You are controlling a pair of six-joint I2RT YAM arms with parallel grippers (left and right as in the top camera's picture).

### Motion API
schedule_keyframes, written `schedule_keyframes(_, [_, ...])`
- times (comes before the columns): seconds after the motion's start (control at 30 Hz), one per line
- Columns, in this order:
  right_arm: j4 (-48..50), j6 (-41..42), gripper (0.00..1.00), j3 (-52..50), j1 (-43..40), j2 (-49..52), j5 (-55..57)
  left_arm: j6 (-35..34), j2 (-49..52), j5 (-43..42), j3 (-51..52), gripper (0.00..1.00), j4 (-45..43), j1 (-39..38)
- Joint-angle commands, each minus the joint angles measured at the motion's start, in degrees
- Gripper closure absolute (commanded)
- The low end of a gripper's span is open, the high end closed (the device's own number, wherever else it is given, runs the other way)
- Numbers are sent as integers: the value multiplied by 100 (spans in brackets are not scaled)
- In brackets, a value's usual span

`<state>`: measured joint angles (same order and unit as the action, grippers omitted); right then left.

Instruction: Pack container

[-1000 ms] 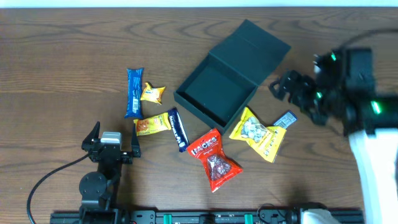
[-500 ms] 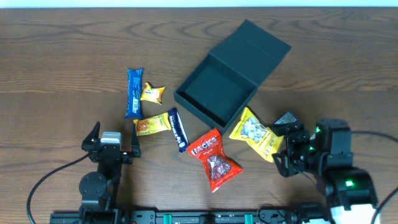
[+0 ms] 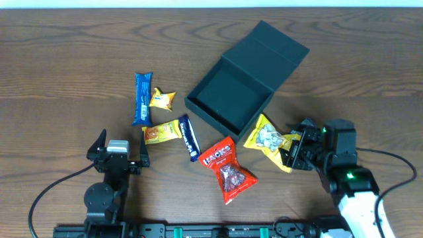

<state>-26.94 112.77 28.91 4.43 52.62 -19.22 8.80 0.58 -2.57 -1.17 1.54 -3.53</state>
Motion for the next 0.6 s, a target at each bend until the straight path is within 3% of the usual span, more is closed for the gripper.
schedule_keyframes(0.0, [111, 236, 30, -22, 63, 363, 94, -26, -37, 109, 92, 5, 284, 17])
schedule_keyframes(0.37, [931, 461, 28, -22, 317, 1547, 35, -26, -37, 109, 92, 5, 282, 17])
schedule_keyframes(0.57, [911, 437, 41, -22, 315, 1705, 149, -26, -37, 109, 92, 5, 284, 17])
